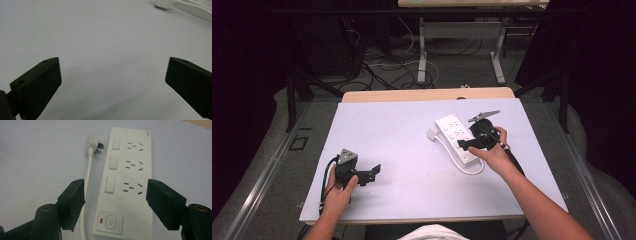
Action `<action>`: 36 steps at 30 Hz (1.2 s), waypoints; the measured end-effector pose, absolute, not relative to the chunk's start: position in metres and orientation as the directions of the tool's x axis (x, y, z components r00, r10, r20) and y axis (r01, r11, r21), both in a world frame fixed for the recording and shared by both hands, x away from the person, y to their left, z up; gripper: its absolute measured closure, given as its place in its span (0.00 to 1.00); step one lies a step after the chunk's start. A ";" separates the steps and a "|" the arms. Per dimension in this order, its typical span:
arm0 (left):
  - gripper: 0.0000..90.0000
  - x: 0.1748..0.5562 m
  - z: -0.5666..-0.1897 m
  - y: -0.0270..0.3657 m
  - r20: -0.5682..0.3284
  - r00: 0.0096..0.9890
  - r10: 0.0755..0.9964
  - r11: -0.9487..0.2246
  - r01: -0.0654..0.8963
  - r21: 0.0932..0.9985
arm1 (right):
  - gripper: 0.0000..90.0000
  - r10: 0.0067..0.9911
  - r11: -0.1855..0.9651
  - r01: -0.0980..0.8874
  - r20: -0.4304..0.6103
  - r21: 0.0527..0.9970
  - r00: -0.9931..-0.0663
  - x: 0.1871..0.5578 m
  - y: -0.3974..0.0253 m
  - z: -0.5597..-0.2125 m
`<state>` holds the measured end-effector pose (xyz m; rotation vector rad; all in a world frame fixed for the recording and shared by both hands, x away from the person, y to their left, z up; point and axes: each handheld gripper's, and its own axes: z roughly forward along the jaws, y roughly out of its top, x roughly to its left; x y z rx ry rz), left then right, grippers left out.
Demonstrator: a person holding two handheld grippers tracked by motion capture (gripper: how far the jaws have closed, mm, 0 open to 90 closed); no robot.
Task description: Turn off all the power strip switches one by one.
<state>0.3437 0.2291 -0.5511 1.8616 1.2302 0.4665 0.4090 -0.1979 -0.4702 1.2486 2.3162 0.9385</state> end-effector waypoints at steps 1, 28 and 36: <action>0.01 0.344 -0.551 0.229 -0.134 0.450 0.883 -0.170 0.572 0.802 | 0.32 0.833 0.394 0.604 0.009 0.693 -0.553 0.406 -0.200 -0.471; 0.01 0.344 -0.552 0.228 -0.138 0.442 0.886 -0.162 0.575 0.802 | 0.00 0.926 0.203 0.631 0.062 0.748 -0.372 0.349 -0.279 -0.515; 0.01 0.344 -0.552 0.229 -0.136 0.440 0.888 -0.165 0.578 0.799 | 0.00 0.949 0.127 0.644 0.098 0.754 -0.301 0.344 -0.297 -0.531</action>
